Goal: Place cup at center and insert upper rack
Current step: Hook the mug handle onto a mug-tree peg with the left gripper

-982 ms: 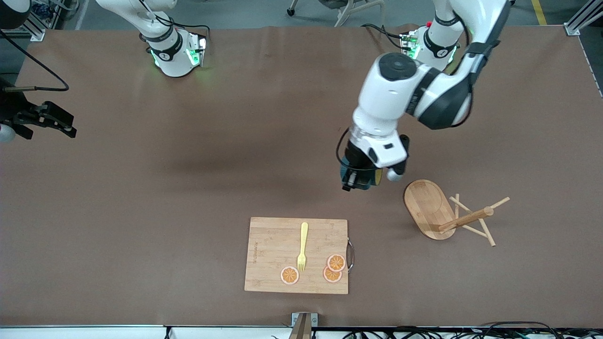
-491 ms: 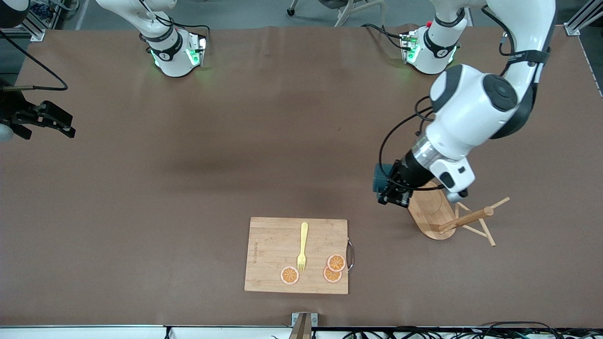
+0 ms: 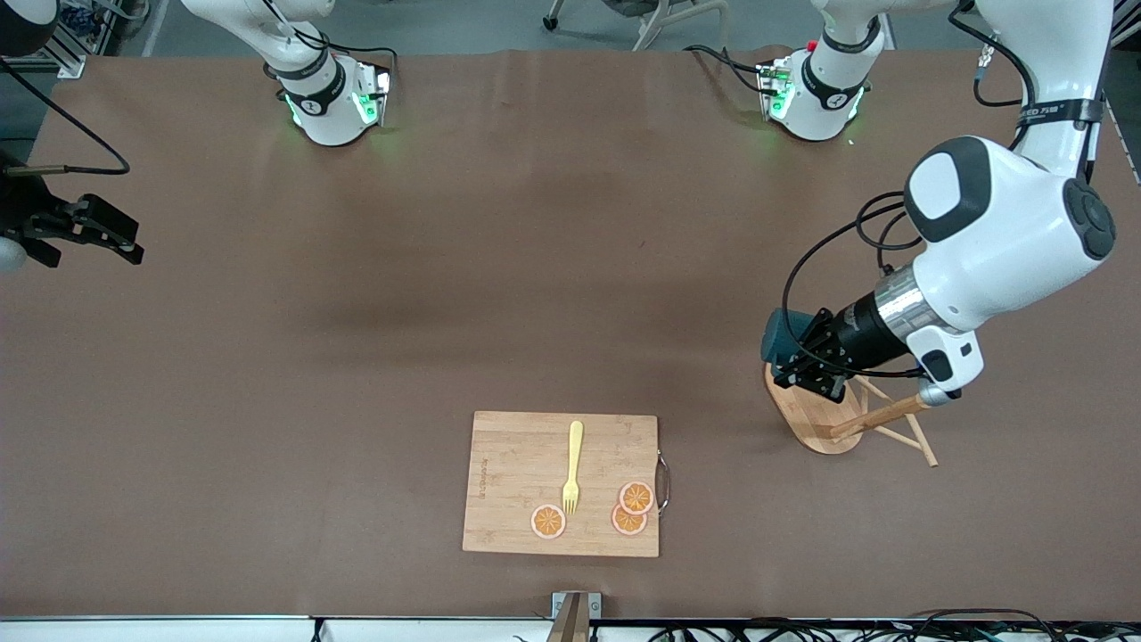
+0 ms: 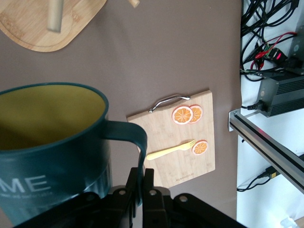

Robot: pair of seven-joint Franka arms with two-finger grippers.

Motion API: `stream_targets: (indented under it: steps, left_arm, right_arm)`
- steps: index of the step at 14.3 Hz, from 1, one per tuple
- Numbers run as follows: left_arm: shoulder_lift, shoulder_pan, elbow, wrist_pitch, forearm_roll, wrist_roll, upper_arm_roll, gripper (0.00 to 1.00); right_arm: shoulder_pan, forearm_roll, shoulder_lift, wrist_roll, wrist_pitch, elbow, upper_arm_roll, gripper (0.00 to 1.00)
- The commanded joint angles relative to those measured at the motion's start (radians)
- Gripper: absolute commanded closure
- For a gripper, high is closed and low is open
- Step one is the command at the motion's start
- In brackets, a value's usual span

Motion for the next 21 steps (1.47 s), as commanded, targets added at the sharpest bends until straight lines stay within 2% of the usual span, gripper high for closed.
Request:
stream_targets:
  steps: [1,8,14,21]
  left_arm:
    - [-0.019,0.015,-0.026,-0.011,-0.054,0.066,-0.007,0.99]
    - [0.018,0.072,-0.015,-0.034,-0.161,0.281,-0.007,0.99]
    - [0.055,0.098,0.023,-0.032,-0.223,0.349,-0.004,0.99]
    - [0.077,0.132,0.025,-0.024,-0.251,0.373,0.001,0.99]
  right_arm:
    - [-0.003,0.008,0.003,0.005,0.011,-0.001,0.001,0.0]
    - [-0.004,0.008,-0.002,0.005,0.001,-0.007,0.0,0.0]
    - [-0.001,-0.005,0.0,0.003,0.004,-0.006,0.001,0.0]
    - [-0.001,-0.005,0.0,0.003,0.005,-0.006,0.001,0.0]
